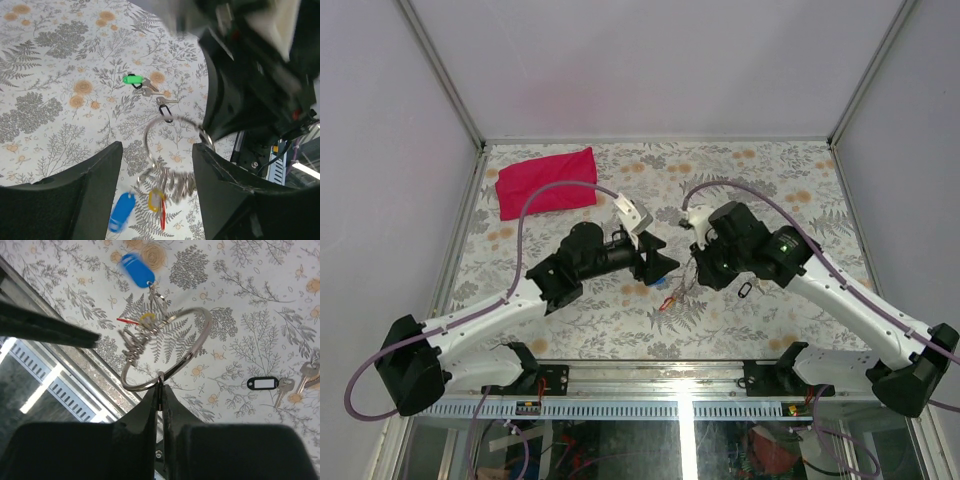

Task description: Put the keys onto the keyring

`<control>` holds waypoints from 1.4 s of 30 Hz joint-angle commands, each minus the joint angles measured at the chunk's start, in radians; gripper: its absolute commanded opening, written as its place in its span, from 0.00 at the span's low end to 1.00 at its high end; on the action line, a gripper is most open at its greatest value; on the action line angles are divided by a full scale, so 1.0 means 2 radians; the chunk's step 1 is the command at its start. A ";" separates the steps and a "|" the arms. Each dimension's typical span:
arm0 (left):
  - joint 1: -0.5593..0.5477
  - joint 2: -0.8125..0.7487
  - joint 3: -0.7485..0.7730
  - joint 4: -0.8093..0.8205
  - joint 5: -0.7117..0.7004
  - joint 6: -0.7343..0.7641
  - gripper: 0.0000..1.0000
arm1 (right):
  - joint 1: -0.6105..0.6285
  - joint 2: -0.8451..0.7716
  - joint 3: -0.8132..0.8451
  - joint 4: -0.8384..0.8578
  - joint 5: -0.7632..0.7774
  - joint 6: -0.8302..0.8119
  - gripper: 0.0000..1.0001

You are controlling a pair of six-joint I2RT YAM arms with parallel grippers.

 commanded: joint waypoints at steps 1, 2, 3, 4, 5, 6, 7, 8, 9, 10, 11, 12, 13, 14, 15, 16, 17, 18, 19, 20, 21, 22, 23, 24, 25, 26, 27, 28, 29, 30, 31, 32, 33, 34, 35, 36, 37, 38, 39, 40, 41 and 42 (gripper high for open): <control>0.000 -0.003 -0.045 0.122 0.007 0.001 0.60 | -0.059 0.002 0.027 -0.003 -0.082 0.019 0.00; -0.002 -0.003 -0.052 0.135 0.003 0.003 0.60 | -0.068 0.003 0.028 -0.003 -0.094 0.019 0.00; -0.005 -0.002 -0.056 0.146 -0.002 0.008 0.60 | -0.076 0.005 0.028 -0.004 -0.105 0.020 0.00; -0.010 0.001 -0.059 0.153 -0.009 0.017 0.60 | -0.083 0.007 0.027 -0.004 -0.116 0.021 0.00; -0.015 0.005 -0.058 0.154 -0.020 0.029 0.60 | -0.090 0.010 0.027 -0.006 -0.126 0.022 0.00; -0.023 0.008 -0.055 0.153 -0.030 0.042 0.60 | -0.095 0.013 0.027 -0.010 -0.130 0.023 0.00; -0.031 0.010 -0.054 0.153 -0.039 0.056 0.60 | -0.100 0.015 0.028 -0.015 -0.132 0.023 0.00; -0.040 0.014 -0.051 0.153 -0.048 0.069 0.61 | -0.103 0.016 0.028 -0.018 -0.133 0.024 0.00; -0.052 0.017 -0.049 0.155 -0.055 0.081 0.61 | -0.106 0.017 0.029 -0.021 -0.133 0.025 0.00; -0.060 0.021 -0.049 0.159 -0.062 0.094 0.61 | -0.109 0.017 0.030 -0.024 -0.134 0.026 0.00; -0.068 0.024 -0.050 0.164 -0.068 0.101 0.62 | -0.111 0.018 0.032 -0.026 -0.134 0.027 0.00; -0.076 0.026 -0.051 0.171 -0.071 0.108 0.62 | -0.113 0.018 0.034 -0.030 -0.132 0.028 0.00; -0.083 0.030 -0.053 0.174 -0.074 0.113 0.62 | -0.114 0.018 0.037 -0.032 -0.130 0.028 0.00; -0.088 0.032 -0.056 0.182 -0.077 0.118 0.62 | -0.114 0.018 0.040 -0.036 -0.129 0.028 0.00; -0.093 0.034 -0.060 0.190 -0.080 0.121 0.62 | -0.115 0.018 0.042 -0.038 -0.129 0.028 0.00; -0.096 0.034 -0.067 0.201 -0.082 0.123 0.62 | -0.116 0.017 0.043 -0.040 -0.130 0.028 0.00; -0.100 0.036 -0.074 0.213 -0.084 0.125 0.62 | -0.115 0.016 0.044 -0.041 -0.131 0.028 0.00; -0.102 0.037 -0.079 0.223 -0.088 0.128 0.62 | -0.116 0.015 0.045 -0.042 -0.132 0.028 0.00; -0.106 0.041 -0.082 0.230 -0.091 0.132 0.62 | -0.116 0.014 0.046 -0.043 -0.134 0.028 0.00; -0.108 0.044 -0.084 0.234 -0.100 0.136 0.62 | -0.116 0.014 0.047 -0.044 -0.137 0.029 0.00; -0.111 0.049 -0.085 0.238 -0.106 0.141 0.62 | -0.116 0.014 0.048 -0.045 -0.141 0.028 0.00; -0.114 0.054 -0.087 0.244 -0.111 0.149 0.62 | -0.116 0.014 0.048 -0.047 -0.144 0.029 0.00; -0.117 0.060 -0.089 0.250 -0.121 0.156 0.62 | -0.116 0.014 0.049 -0.048 -0.150 0.029 0.00; -0.120 0.065 -0.091 0.259 -0.129 0.164 0.62 | -0.116 0.014 0.049 -0.050 -0.153 0.028 0.00; -0.123 0.070 -0.093 0.267 -0.139 0.172 0.61 | -0.116 0.014 0.050 -0.052 -0.155 0.027 0.00; -0.125 0.075 -0.094 0.275 -0.151 0.179 0.60 | -0.116 0.014 0.051 -0.055 -0.156 0.026 0.00; -0.126 0.079 -0.094 0.281 -0.160 0.186 0.60 | -0.116 0.014 0.053 -0.059 -0.157 0.024 0.00; -0.126 0.084 -0.094 0.287 -0.170 0.193 0.59 | -0.116 0.013 0.053 -0.062 -0.159 0.023 0.00; -0.127 0.089 -0.093 0.293 -0.182 0.200 0.58 | -0.116 0.013 0.053 -0.063 -0.160 0.022 0.00; -0.127 0.093 -0.092 0.299 -0.190 0.205 0.58 | -0.116 0.013 0.053 -0.066 -0.162 0.020 0.00; -0.128 0.098 -0.090 0.304 -0.194 0.215 0.58 | -0.116 0.013 0.054 -0.067 -0.163 0.019 0.00; -0.129 0.103 -0.089 0.310 -0.201 0.221 0.57 | -0.116 0.013 0.054 -0.069 -0.163 0.018 0.00; -0.129 0.107 -0.087 0.314 -0.206 0.224 0.57 | -0.116 0.013 0.054 -0.071 -0.163 0.018 0.00; -0.130 0.109 -0.086 0.318 -0.207 0.227 0.57 | -0.116 0.013 0.054 -0.072 -0.163 0.017 0.00; -0.130 0.112 -0.083 0.320 -0.206 0.228 0.57 | -0.116 0.013 0.053 -0.073 -0.163 0.017 0.00; -0.130 0.113 -0.081 0.321 -0.204 0.229 0.56 | -0.116 0.014 0.053 -0.073 -0.164 0.017 0.00; -0.130 0.115 -0.079 0.322 -0.203 0.229 0.56 | -0.116 0.014 0.054 -0.074 -0.166 0.015 0.00; -0.131 0.117 -0.077 0.323 -0.204 0.231 0.56 | -0.116 0.015 0.054 -0.076 -0.169 0.015 0.00; -0.133 0.119 -0.077 0.326 -0.203 0.233 0.56 | -0.116 0.016 0.055 -0.078 -0.171 0.012 0.00; -0.133 0.122 -0.077 0.331 -0.203 0.236 0.56 | -0.116 0.018 0.057 -0.081 -0.174 0.011 0.00; -0.134 0.124 -0.077 0.335 -0.203 0.240 0.56 | -0.116 0.020 0.059 -0.085 -0.176 0.009 0.00; -0.136 0.125 -0.078 0.340 -0.197 0.243 0.56 | -0.116 0.022 0.062 -0.089 -0.178 0.008 0.00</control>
